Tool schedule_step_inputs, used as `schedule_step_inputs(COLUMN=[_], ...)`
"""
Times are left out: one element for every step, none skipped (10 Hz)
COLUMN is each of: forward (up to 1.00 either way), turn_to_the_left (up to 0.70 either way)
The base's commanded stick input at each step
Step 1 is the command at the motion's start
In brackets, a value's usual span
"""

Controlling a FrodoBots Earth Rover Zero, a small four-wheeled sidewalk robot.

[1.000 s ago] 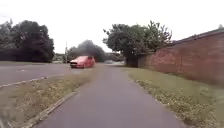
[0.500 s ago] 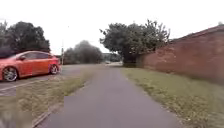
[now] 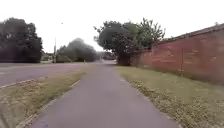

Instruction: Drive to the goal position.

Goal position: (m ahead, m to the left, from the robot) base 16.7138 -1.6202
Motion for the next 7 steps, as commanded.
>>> schedule_step_inputs(forward=[1.0, 1.0, 1.0, 1.0, 1.0, 1.0, 1.0], turn_to_the_left=[0.0, 0.0, 0.0, 0.0, 0.0, 0.0, 0.0])
